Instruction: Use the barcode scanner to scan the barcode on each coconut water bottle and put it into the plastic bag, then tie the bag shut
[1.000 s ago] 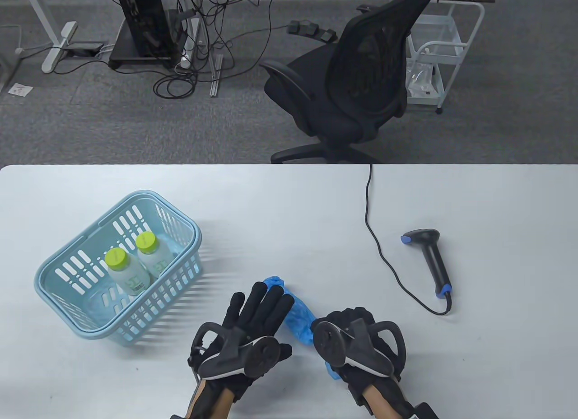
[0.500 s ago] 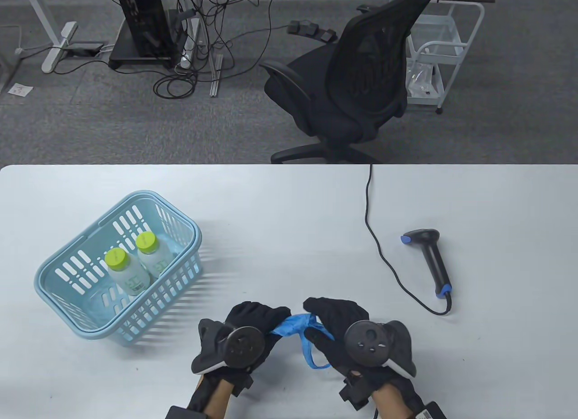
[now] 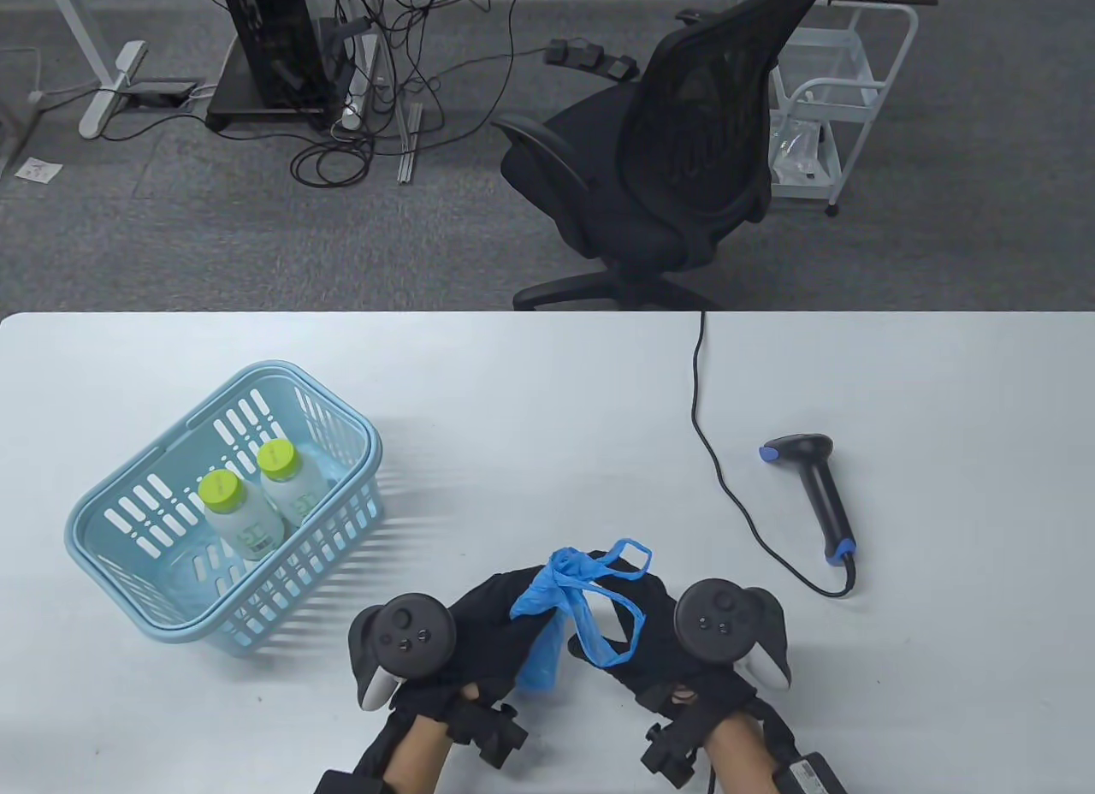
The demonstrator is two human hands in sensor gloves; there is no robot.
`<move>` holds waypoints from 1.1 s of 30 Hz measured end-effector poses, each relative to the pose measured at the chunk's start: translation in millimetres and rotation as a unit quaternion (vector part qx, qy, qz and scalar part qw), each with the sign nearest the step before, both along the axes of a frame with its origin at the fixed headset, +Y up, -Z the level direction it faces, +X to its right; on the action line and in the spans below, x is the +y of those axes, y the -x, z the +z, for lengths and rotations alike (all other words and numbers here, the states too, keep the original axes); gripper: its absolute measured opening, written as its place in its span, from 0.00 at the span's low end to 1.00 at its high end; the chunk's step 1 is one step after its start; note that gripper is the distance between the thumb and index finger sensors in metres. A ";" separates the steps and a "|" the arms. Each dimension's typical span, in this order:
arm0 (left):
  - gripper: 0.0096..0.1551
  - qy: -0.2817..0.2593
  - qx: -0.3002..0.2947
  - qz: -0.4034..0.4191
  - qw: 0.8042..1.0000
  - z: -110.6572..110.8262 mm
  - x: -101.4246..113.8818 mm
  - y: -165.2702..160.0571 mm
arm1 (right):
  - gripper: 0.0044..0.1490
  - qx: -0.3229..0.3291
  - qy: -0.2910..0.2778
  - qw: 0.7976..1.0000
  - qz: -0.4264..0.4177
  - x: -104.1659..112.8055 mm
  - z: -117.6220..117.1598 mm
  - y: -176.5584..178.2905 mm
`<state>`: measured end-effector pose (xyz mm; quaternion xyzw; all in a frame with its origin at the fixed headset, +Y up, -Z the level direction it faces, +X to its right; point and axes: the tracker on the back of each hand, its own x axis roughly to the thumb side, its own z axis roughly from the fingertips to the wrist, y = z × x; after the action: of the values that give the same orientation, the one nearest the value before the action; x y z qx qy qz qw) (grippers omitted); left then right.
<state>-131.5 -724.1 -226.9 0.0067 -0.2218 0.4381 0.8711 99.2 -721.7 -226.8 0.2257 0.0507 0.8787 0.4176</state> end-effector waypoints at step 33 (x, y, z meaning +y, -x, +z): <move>0.53 -0.088 -0.069 -0.068 0.991 15.0 15.3 -20.6 | 0.25 -0.124 -0.126 0.984 0.021 27.0 11.5 -20.9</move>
<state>-110.8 -708.8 -211.8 0.0377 -0.3188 0.3561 0.8776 120.1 -694.7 -215.3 0.1647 -0.1083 0.9077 0.3705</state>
